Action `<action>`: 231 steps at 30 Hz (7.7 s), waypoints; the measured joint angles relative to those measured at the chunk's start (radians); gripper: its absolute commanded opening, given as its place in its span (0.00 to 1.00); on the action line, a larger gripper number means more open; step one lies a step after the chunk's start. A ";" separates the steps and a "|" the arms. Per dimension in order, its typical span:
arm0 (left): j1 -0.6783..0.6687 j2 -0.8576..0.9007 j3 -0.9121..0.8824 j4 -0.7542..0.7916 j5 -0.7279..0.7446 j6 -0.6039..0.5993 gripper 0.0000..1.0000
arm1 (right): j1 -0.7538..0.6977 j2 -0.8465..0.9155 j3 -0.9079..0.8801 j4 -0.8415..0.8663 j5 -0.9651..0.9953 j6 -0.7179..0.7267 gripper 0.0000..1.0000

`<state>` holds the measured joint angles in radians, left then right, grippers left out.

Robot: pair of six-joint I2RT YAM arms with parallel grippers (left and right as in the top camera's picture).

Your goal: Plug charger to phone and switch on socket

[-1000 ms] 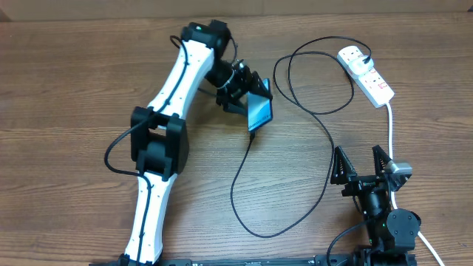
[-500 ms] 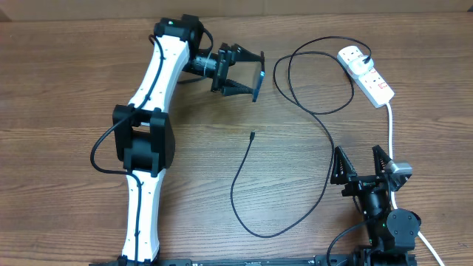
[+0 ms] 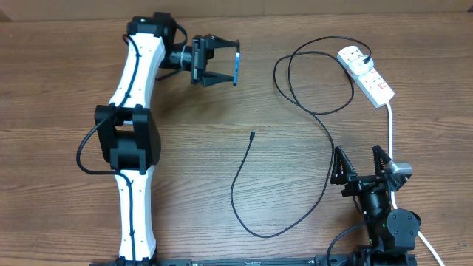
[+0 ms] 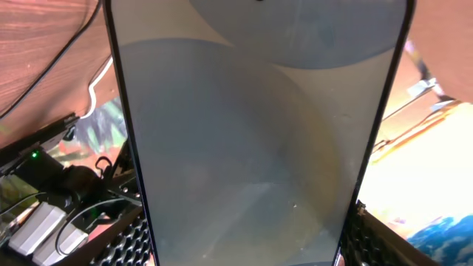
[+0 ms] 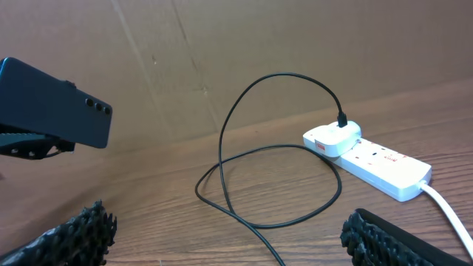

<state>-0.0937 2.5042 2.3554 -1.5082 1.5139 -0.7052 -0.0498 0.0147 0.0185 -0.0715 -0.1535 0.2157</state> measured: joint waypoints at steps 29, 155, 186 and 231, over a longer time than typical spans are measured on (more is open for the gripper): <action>0.002 0.000 0.000 0.000 0.000 0.009 0.54 | 0.000 0.000 0.000 -0.001 0.000 0.000 1.00; -0.136 0.000 0.002 0.023 -0.225 -0.078 0.54 | 0.680 1.790 1.718 -0.937 0.492 0.469 0.44; -0.136 0.000 0.002 0.023 -0.202 -0.078 0.55 | 0.680 1.791 1.718 -0.946 0.498 0.490 0.22; 0.010 -0.111 0.004 0.098 -0.404 0.149 0.76 | 0.494 1.794 1.718 -0.925 0.367 0.821 0.04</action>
<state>-0.0841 2.3932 2.3592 -1.4101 1.1103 -0.5560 0.4438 1.8088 1.7363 -0.9970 0.2131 1.0363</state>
